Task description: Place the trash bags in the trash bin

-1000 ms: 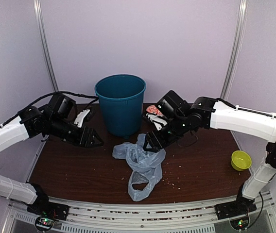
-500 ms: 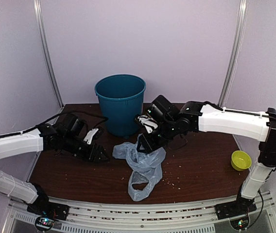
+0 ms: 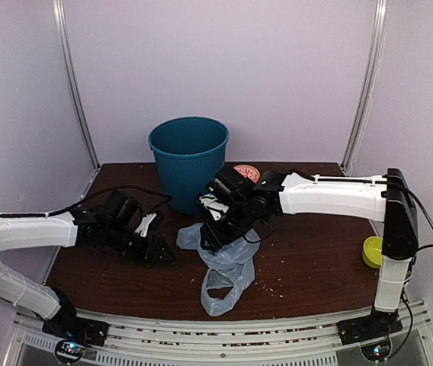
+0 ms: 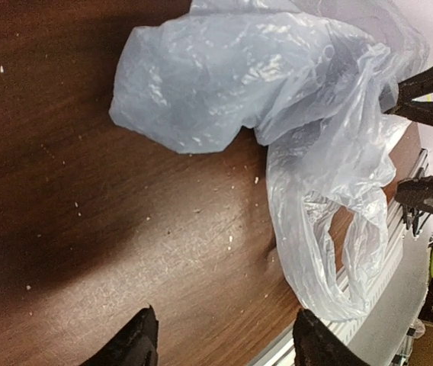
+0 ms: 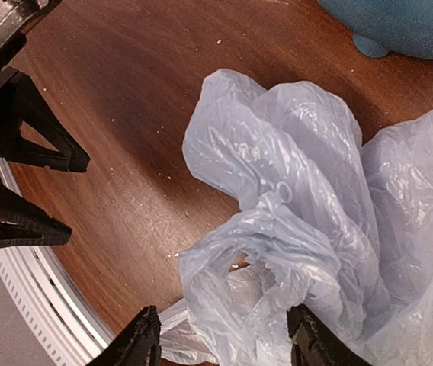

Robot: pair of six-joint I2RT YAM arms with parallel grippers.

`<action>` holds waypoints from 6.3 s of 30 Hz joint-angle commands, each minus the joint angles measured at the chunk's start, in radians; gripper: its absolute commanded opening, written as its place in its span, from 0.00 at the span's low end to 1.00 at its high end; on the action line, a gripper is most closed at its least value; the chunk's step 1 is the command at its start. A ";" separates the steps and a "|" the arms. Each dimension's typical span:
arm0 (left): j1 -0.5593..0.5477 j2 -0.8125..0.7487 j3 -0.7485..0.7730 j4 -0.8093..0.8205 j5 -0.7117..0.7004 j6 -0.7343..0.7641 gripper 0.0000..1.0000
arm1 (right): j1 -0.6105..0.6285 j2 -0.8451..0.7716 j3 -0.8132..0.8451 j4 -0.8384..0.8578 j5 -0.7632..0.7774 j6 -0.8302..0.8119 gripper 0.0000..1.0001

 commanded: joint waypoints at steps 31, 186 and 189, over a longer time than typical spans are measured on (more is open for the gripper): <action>-0.002 -0.053 -0.019 -0.082 -0.131 -0.040 0.64 | 0.002 0.252 0.196 0.073 -0.017 0.104 0.48; -0.265 0.427 0.729 -0.004 -0.197 0.236 0.00 | -0.264 -1.024 -0.684 -0.181 0.281 0.417 0.00; -0.268 0.365 0.740 0.092 -0.227 0.217 0.00 | -0.270 -1.023 -0.496 -0.196 0.421 0.391 0.00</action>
